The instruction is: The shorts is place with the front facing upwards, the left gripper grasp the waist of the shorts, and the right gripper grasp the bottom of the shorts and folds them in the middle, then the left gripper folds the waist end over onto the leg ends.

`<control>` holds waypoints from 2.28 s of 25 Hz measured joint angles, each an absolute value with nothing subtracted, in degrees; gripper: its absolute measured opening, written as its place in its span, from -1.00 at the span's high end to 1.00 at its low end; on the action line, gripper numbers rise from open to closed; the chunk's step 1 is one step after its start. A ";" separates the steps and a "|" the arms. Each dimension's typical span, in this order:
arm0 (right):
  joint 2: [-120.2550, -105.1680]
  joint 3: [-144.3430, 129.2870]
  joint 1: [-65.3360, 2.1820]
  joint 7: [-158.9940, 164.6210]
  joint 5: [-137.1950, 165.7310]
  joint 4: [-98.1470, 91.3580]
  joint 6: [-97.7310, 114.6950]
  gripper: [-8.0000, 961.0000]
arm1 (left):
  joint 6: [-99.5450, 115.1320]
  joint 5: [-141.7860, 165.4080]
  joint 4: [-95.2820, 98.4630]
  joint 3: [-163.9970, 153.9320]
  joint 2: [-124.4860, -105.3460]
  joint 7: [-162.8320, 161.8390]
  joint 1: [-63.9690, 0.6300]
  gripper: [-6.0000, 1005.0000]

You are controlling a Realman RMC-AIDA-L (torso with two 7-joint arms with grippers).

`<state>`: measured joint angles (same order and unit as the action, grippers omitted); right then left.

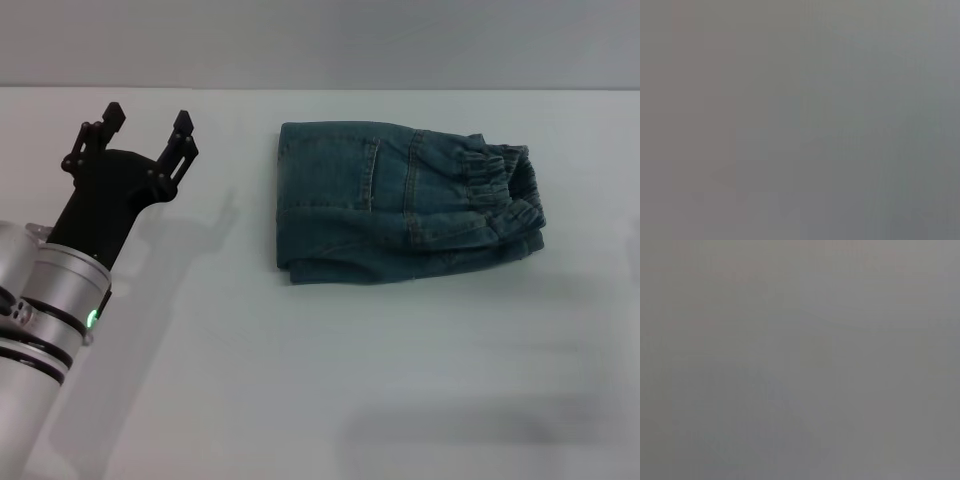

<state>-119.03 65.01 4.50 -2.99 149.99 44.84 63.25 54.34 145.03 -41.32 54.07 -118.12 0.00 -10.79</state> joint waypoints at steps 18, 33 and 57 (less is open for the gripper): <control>-119.01 64.99 3.24 -3.38 149.94 41.19 66.08 -0.19 | 54.60 144.97 -41.83 52.66 -118.28 0.80 -10.43 -0.59; -119.18 63.82 2.59 -3.13 149.67 39.12 67.81 -0.18 | 60.43 145.04 -39.59 51.27 -118.31 0.88 -10.91 -0.59; -118.96 64.05 2.23 -3.07 149.68 39.02 67.86 -0.18 | 58.79 144.36 -34.06 48.60 -118.48 0.31 -13.94 -0.59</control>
